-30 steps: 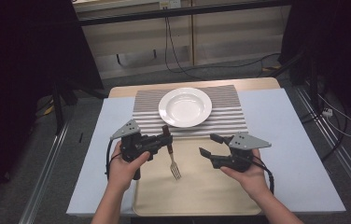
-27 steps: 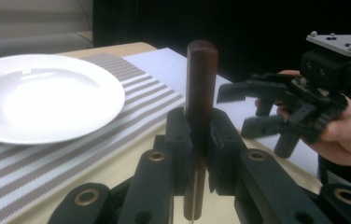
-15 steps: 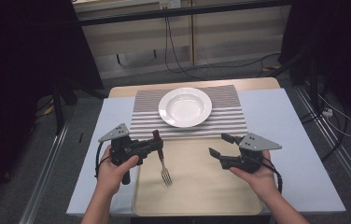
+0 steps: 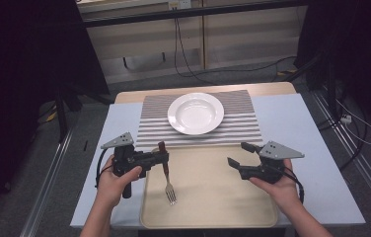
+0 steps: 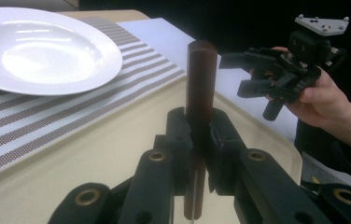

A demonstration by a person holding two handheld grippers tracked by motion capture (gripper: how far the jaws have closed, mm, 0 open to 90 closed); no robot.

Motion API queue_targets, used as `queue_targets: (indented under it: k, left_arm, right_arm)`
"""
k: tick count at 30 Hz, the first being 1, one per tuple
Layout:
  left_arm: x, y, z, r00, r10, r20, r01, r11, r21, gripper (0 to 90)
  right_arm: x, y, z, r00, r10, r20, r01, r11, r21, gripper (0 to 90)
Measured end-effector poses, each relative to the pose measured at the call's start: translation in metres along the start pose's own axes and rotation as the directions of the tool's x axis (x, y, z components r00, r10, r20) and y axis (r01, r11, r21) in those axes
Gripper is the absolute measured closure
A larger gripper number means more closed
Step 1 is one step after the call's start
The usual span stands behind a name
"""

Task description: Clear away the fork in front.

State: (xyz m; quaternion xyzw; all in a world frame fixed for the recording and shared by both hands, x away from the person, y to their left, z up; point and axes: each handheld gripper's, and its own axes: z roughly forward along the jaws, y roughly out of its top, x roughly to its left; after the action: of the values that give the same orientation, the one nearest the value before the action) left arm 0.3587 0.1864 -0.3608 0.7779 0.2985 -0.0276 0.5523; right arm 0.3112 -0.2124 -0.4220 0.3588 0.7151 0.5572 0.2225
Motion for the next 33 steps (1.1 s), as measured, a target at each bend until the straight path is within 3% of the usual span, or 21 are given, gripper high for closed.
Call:
queue_targets:
  k: [7, 10, 15, 17, 19, 21, 22, 25, 33]
  left_arm:
    - [0.003, -0.004, -0.002, 0.9998, -0.012, 0.015, 0.012, 0.9998, 0.017, 80.7]
    - [0.006, -0.006, -0.002, 0.9997, -0.022, 0.015, 0.022, 0.9998, 0.000, 80.7]
    - [0.014, -0.010, 0.004, 0.9966, 0.031, -0.077, -0.032, 0.9995, -0.004, 77.9]
    - [0.017, -0.013, 0.009, 0.9907, 0.059, -0.123, -0.060, 0.9982, -0.004, 76.0]
    - [0.021, -0.017, 0.014, 0.9891, 0.065, -0.132, -0.065, 0.9979, 0.002, 74.3]
    - [0.022, -0.021, 0.019, 0.9818, 0.111, -0.154, -0.106, 0.9934, 0.043, 71.8]
    - [0.022, -0.023, 0.021, 0.9805, 0.115, -0.160, -0.108, 0.9928, 0.051, 69.8]
    - [0.022, -0.027, 0.023, 0.9822, 0.112, -0.150, -0.105, 0.9928, 0.058, 69.3]
    - [0.024, -0.041, 0.019, 0.9779, 0.126, -0.167, -0.112, 0.9898, 0.088, 65.1]
  right_arm:
    - [-0.004, -0.001, -0.007, 0.9999, 0.005, 0.014, -0.005, 1.0000, -0.005, 26.5]
    - [-0.006, -0.001, -0.010, 0.9997, 0.009, 0.024, -0.008, 0.9999, -0.011, 26.5]
    - [-0.007, -0.003, -0.012, 0.9993, 0.018, 0.034, -0.017, 0.9997, -0.020, 26.5]
    - [-0.007, -0.003, -0.013, 0.9991, 0.021, 0.036, -0.020, 0.9994, -0.027, 26.5]
    - [-0.008, -0.003, -0.014, 0.9990, 0.025, 0.038, -0.023, 0.9992, -0.033, 26.4]
    - [-0.010, -0.004, -0.016, 0.9985, 0.035, 0.042, -0.034, 0.9987, -0.037, 26.3]
    - [-0.013, -0.006, -0.017, 0.9976, 0.047, 0.050, -0.045, 0.9982, -0.038, 26.3]
    - [-0.015, -0.007, -0.018, 0.9970, 0.056, 0.054, -0.054, 0.9978, -0.038, 26.3]
    - [-0.014, -0.008, -0.019, 0.9970, 0.049, 0.061, -0.047, 0.9983, -0.035, 26.2]
